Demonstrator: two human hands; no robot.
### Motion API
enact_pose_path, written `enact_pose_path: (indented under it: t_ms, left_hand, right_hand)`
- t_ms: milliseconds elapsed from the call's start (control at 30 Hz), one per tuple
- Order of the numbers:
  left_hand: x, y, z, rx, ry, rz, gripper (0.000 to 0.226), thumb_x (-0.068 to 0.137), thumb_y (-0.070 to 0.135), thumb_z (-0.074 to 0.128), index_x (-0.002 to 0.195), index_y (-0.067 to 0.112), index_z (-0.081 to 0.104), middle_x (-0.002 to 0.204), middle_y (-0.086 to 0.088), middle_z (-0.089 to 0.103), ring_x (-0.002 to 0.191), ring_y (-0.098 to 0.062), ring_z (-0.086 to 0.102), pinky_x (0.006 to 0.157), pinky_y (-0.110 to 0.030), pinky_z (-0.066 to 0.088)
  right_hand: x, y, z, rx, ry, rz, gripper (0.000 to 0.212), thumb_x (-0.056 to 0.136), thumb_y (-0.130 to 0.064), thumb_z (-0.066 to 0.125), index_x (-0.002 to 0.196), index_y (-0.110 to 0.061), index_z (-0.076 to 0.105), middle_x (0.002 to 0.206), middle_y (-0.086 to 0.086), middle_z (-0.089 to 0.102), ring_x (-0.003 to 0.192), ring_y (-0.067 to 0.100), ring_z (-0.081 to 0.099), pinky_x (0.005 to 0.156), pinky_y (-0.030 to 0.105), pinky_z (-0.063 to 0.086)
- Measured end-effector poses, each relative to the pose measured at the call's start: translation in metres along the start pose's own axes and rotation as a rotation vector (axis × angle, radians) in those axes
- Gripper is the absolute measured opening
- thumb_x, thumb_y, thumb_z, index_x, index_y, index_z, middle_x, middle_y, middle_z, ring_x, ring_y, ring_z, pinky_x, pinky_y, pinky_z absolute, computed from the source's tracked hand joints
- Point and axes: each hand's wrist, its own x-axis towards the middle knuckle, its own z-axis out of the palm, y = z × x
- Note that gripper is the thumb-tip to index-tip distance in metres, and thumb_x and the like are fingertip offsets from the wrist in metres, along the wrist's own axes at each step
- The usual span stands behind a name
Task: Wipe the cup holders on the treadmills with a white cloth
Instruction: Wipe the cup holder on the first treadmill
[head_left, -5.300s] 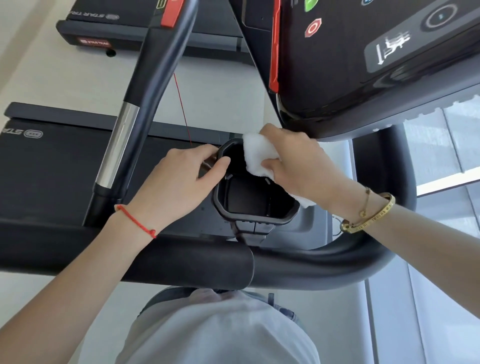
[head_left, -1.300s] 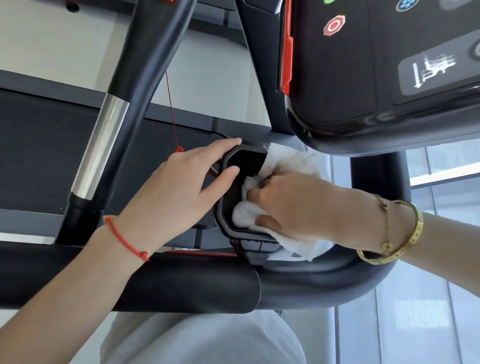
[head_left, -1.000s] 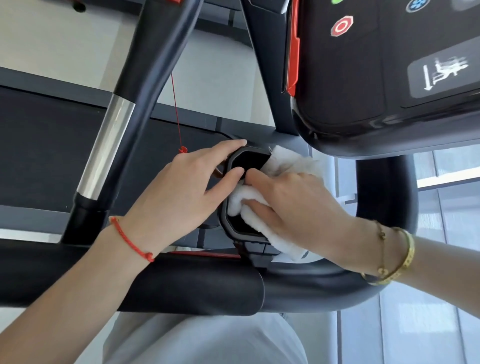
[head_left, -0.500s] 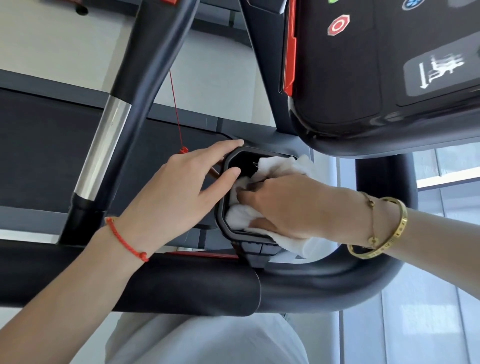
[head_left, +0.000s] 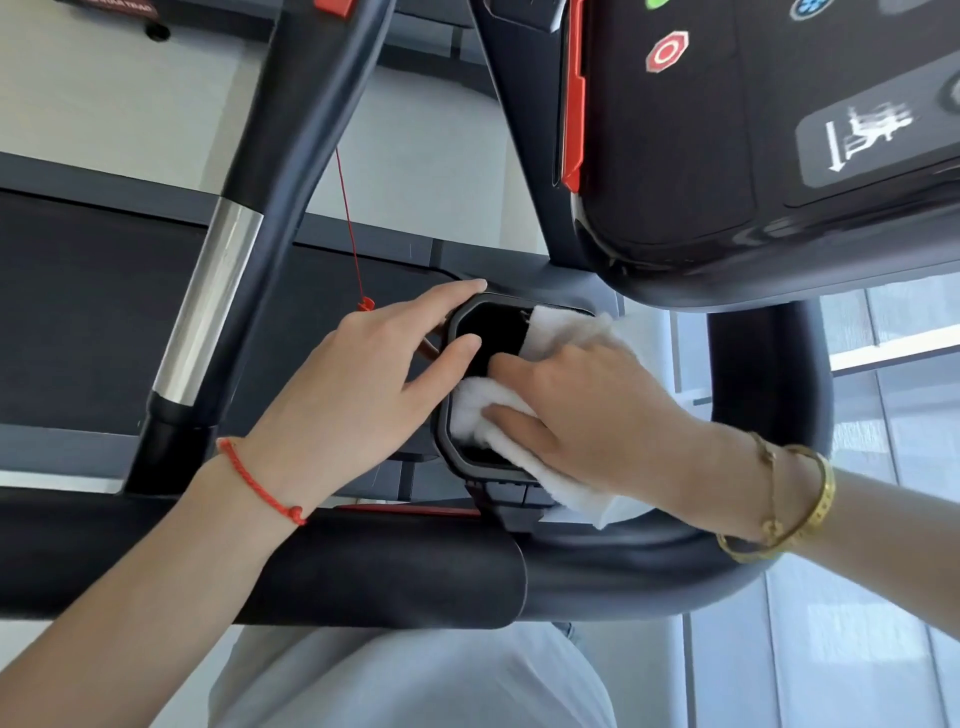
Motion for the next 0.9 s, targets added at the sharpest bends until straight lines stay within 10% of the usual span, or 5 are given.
enact_pose_path:
  t_ms: [100, 333, 500, 667, 900]
  left_hand:
    - [-0.001, 0.003, 0.0, 0.002, -0.001, -0.005, 0.047, 0.098, 0.046, 0.045, 0.145, 0.044, 0.042, 0.109, 0.019, 0.064, 0.064, 0.017, 0.052, 0.061, -0.014, 0.037]
    - [-0.001, 0.003, -0.001, 0.017, -0.022, -0.035, 0.049, 0.096, 0.053, 0.04, 0.145, 0.049, 0.038, 0.113, 0.025, 0.057, 0.108, -0.002, 0.058, 0.086, -0.027, 0.049]
    - [-0.003, 0.007, -0.002, 0.04, -0.018, -0.031, 0.049, 0.099, 0.049, 0.042, 0.147, 0.046, 0.037, 0.109, 0.019, 0.06, 0.07, 0.015, 0.055, 0.075, -0.03, 0.045]
    - [-0.005, 0.009, -0.002, 0.067, -0.025, -0.055, 0.054, 0.097, 0.052, 0.04, 0.149, 0.041, 0.034, 0.129, 0.012, 0.061, 0.111, -0.01, 0.061, 0.094, -0.037, 0.051]
    - [-0.012, 0.01, -0.001, 0.136, -0.023, -0.039, 0.058, 0.098, 0.051, 0.039, 0.153, 0.036, 0.029, 0.129, 0.008, 0.061, 0.109, -0.02, 0.062, 0.094, -0.044, 0.051]
  right_hand:
    - [-0.001, -0.005, 0.001, 0.046, 0.124, 0.077, 0.038, 0.087, -0.04, 0.034, 0.085, -0.015, 0.062, 0.047, -0.002, 0.051, 0.037, 0.024, 0.051, 0.047, 0.023, 0.02]
    - [0.016, -0.006, -0.007, 0.042, -0.195, -0.094, 0.045, 0.101, -0.047, 0.036, 0.135, -0.018, 0.039, 0.109, 0.004, 0.063, 0.095, 0.03, 0.062, 0.063, 0.033, 0.03]
    - [0.017, -0.003, -0.015, -0.02, -0.354, -0.12, 0.056, 0.098, -0.057, 0.036, 0.139, -0.019, 0.034, 0.12, 0.004, 0.059, 0.089, 0.023, 0.051, 0.072, 0.033, 0.029]
    - [0.013, 0.001, -0.015, -0.163, -0.428, -0.14, 0.056, 0.099, -0.058, 0.031, 0.127, -0.011, 0.044, 0.103, 0.008, 0.062, 0.076, 0.024, 0.042, 0.074, 0.036, 0.033]
    - [0.007, 0.003, -0.013, -0.044, -0.365, -0.048, 0.034, 0.096, -0.049, 0.046, 0.101, -0.019, 0.062, 0.064, -0.006, 0.036, 0.071, 0.021, 0.045, 0.07, 0.033, 0.04]
